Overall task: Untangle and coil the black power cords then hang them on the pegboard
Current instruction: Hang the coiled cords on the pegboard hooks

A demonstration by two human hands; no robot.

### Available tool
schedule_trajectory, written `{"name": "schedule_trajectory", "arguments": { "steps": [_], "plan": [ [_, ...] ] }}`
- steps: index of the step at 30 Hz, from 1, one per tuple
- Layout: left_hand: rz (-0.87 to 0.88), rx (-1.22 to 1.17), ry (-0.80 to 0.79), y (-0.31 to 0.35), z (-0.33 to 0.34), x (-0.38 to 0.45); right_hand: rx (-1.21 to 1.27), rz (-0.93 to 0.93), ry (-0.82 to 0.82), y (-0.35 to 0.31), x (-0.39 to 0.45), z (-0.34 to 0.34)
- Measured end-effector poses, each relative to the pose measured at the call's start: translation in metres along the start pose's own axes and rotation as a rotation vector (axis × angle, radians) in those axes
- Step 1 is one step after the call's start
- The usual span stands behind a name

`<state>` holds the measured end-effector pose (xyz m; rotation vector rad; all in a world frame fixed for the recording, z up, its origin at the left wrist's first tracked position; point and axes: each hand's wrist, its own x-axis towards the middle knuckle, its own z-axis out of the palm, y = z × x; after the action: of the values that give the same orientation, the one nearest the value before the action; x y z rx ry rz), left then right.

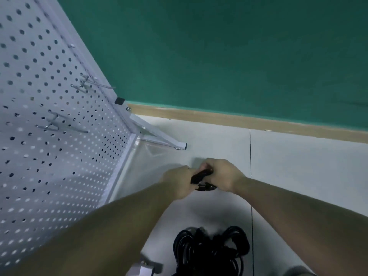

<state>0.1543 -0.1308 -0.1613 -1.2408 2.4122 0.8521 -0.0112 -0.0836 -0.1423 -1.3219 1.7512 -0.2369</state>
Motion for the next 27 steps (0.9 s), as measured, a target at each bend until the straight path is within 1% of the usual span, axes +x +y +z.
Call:
{"name": "schedule_trajectory", "arguments": {
  "steps": [2, 4, 7, 9, 13, 16, 19, 22, 27],
  "plan": [
    [-0.063, -0.178, 0.032, 0.001, -0.017, -0.010, 0.025, -0.074, 0.064, -0.015, -0.004, -0.014],
    [-0.121, -0.316, 0.123, 0.006, -0.038, -0.024, 0.070, -0.140, 0.184, -0.035, -0.011, -0.029],
    [-0.146, -0.513, 0.281, 0.018, -0.071, -0.049, 0.253, -0.168, 0.359, -0.065, -0.032, -0.049],
    [-0.148, -0.577, 0.381, 0.029, -0.092, -0.065, 0.335, -0.214, 0.413, -0.086, -0.045, -0.058],
    [-0.120, -0.751, 0.593, 0.055, -0.133, -0.104, 0.476, -0.374, 0.503, -0.139, -0.078, -0.074],
    [-0.103, -0.783, 0.759, 0.066, -0.164, -0.132, 0.589, -0.448, 0.552, -0.177, -0.104, -0.088],
    [-0.072, -0.786, 0.856, 0.074, -0.189, -0.162, 0.608, -0.546, 0.592, -0.207, -0.132, -0.098],
    [-0.047, -0.786, 0.949, 0.085, -0.207, -0.191, 0.688, -0.630, 0.633, -0.232, -0.158, -0.103],
    [-0.040, -0.837, 1.117, 0.103, -0.235, -0.232, 0.837, -0.688, 0.605, -0.275, -0.190, -0.107]
  ]
}}
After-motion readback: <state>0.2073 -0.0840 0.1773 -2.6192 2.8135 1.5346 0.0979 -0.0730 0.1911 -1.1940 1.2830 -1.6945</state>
